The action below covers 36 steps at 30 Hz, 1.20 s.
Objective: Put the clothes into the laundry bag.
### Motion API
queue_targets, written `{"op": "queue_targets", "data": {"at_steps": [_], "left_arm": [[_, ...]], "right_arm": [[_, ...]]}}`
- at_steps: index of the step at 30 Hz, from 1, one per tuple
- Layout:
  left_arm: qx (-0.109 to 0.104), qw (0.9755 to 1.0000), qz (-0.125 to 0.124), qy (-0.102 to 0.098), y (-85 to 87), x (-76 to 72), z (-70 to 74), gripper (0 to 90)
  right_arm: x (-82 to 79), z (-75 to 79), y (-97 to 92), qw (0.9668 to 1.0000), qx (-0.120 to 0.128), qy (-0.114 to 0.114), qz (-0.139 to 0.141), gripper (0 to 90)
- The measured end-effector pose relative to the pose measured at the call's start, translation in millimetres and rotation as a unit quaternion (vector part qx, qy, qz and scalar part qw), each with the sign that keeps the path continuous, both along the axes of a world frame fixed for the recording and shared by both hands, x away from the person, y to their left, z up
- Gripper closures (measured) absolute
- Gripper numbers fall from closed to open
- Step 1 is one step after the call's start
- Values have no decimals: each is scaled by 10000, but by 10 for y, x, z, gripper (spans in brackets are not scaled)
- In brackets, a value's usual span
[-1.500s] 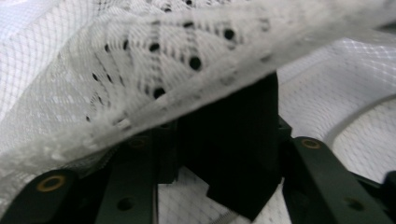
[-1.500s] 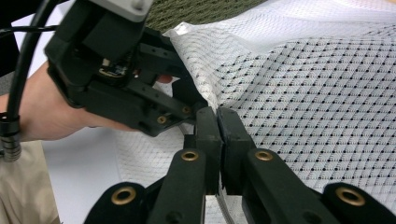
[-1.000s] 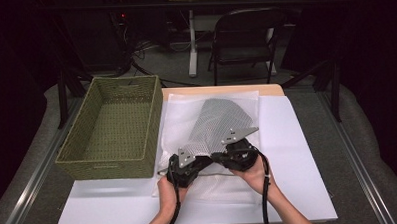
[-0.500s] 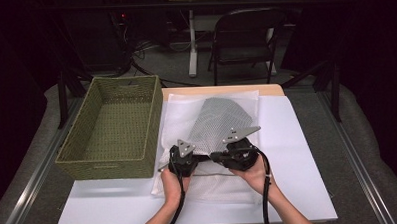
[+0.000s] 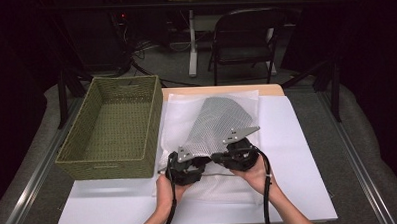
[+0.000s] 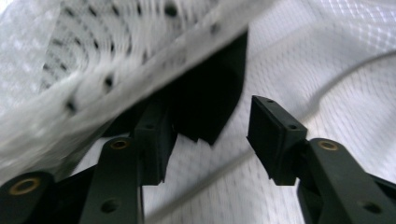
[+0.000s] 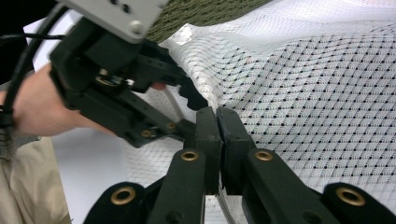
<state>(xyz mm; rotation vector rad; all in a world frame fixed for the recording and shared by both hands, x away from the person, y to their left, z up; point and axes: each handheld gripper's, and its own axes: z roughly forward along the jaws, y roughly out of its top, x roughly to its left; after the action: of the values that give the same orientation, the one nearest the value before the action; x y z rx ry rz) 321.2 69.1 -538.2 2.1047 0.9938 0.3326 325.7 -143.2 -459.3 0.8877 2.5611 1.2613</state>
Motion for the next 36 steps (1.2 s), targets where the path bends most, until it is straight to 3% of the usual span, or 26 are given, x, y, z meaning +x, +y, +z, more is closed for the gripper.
{"op": "queue_targets", "data": {"at_steps": [2,9,14,19,22,24,36], "left_arm": [[-9,10000,-39,59,34,-39,32,468],[378,9983,-431,-75,237,-229,241,438],[484,9976,-299,-388,404,-321,358,422],[612,9961,-134,-625,449,-285,369,398],[781,9951,-185,-573,416,-209,331,400],[723,9957,-137,-563,404,-173,311,415],[795,9950,-324,-515,346,-47,194,823]], "right_arm": [[3,-2,-4,10000,-12,-2,4,885],[-1,-9,3,10000,-45,41,38,884],[1,-11,12,9999,-70,42,74,883],[-12,-1,9,9999,-93,81,76,883],[-13,4,-4,9999,-89,82,91,883],[-12,2,-6,9999,-95,91,102,883],[-15,-44,12,9993,-213,227,194,882]]}}
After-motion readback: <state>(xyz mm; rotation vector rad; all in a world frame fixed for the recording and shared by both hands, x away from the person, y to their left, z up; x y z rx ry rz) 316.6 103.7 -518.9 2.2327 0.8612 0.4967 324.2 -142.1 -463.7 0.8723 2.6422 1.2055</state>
